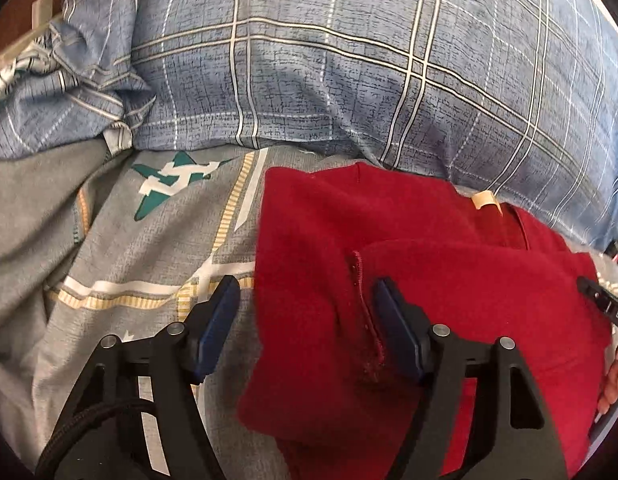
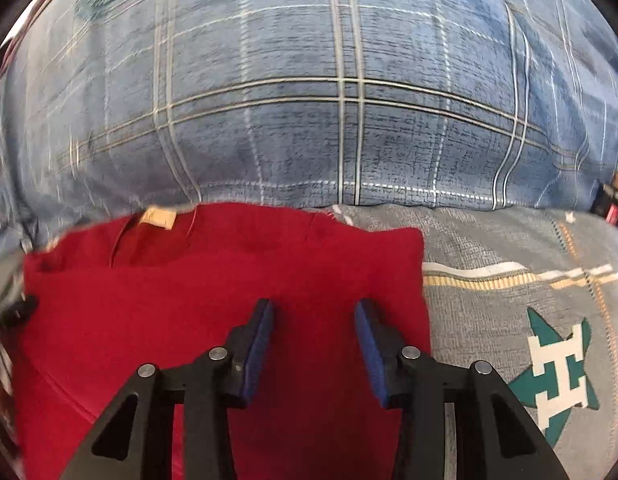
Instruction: Fold small clothes
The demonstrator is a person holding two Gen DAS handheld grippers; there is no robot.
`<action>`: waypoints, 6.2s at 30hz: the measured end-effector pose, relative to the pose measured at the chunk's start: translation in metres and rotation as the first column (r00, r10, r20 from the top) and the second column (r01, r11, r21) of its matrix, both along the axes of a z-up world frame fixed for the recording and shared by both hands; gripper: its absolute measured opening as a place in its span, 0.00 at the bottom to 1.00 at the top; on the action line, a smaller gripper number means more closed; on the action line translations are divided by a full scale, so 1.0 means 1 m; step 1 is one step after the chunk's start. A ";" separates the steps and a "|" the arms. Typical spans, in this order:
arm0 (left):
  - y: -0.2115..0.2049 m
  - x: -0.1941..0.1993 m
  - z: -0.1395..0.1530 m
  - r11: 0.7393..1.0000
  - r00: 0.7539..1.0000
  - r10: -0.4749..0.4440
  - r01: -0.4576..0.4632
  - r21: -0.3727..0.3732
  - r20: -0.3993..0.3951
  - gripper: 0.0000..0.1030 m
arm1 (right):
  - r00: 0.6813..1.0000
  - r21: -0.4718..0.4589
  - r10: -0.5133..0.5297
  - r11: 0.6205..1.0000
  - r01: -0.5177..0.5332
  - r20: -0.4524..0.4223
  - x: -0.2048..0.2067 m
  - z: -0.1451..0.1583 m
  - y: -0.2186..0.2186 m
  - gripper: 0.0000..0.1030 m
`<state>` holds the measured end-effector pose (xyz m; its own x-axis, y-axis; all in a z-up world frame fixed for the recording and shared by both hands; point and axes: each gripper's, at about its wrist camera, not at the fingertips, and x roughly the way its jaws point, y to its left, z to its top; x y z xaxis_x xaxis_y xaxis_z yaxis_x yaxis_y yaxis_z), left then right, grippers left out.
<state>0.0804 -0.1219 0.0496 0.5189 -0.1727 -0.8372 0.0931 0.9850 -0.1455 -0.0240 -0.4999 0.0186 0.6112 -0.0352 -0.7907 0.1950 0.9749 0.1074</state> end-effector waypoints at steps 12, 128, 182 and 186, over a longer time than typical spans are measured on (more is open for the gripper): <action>-0.008 -0.018 0.012 0.999 1.000 0.002 -0.004 0.047 0.028 0.69 | 0.998 0.018 0.064 0.998 -0.064 0.026 -0.065 0.022 0.005 0.40; 0.043 -0.316 0.032 0.950 0.943 -0.278 0.242 -0.195 -0.185 0.07 | 0.940 0.334 0.302 0.912 -0.238 -0.156 -0.310 -0.016 0.028 0.73; 0.041 -0.312 0.001 0.955 0.931 -0.271 0.227 -0.193 -0.243 0.07 | 0.923 0.547 0.377 0.791 -0.275 -0.081 -0.295 -0.027 0.035 0.17; 0.048 -0.305 0.020 0.938 0.936 -0.287 0.231 -0.258 -0.202 0.07 | 0.919 0.524 0.394 0.784 -0.334 -0.005 -0.293 -0.004 0.043 0.14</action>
